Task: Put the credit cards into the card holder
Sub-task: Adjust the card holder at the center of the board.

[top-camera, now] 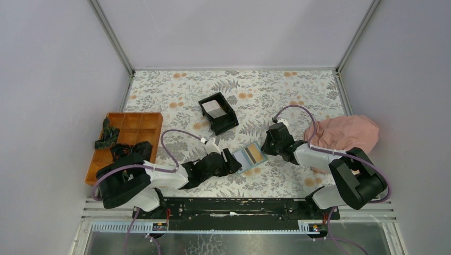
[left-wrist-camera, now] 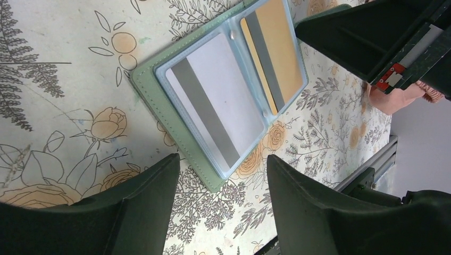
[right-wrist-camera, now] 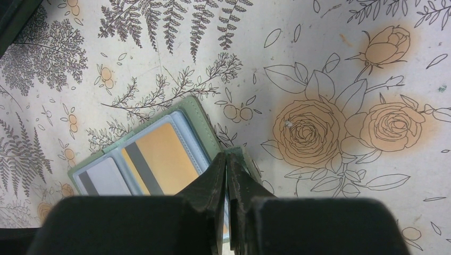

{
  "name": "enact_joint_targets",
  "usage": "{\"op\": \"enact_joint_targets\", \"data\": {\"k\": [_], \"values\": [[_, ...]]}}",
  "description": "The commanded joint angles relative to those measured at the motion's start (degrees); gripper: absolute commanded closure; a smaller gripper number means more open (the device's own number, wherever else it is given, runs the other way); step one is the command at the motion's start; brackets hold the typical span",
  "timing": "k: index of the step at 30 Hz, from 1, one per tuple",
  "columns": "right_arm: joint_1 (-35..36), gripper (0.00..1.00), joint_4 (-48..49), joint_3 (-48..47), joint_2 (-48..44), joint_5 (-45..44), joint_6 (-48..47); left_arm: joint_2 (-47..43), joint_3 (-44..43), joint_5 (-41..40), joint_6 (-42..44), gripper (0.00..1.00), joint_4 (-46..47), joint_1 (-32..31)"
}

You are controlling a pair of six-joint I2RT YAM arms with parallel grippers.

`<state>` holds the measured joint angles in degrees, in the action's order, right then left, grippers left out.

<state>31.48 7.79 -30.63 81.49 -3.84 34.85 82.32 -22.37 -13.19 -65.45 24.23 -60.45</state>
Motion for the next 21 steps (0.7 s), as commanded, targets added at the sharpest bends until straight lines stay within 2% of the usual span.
{"op": "enact_joint_targets", "data": {"k": [1,11,21], "values": [[0.6,0.92,-1.9,0.9,1.3,1.3,0.7,2.2,1.1,-2.5,-0.6,0.31,-2.4,-0.9],[0.7,0.92,-2.0,1.5,0.0,1.3,1.0,8.8,-3.9,-7.2,-0.2,0.4,-3.0,-0.5],[0.7,0.92,-2.6,1.0,-0.8,0.4,1.3,5.1,-4.1,-9.2,1.6,0.43,-6.7,5.4]]}}
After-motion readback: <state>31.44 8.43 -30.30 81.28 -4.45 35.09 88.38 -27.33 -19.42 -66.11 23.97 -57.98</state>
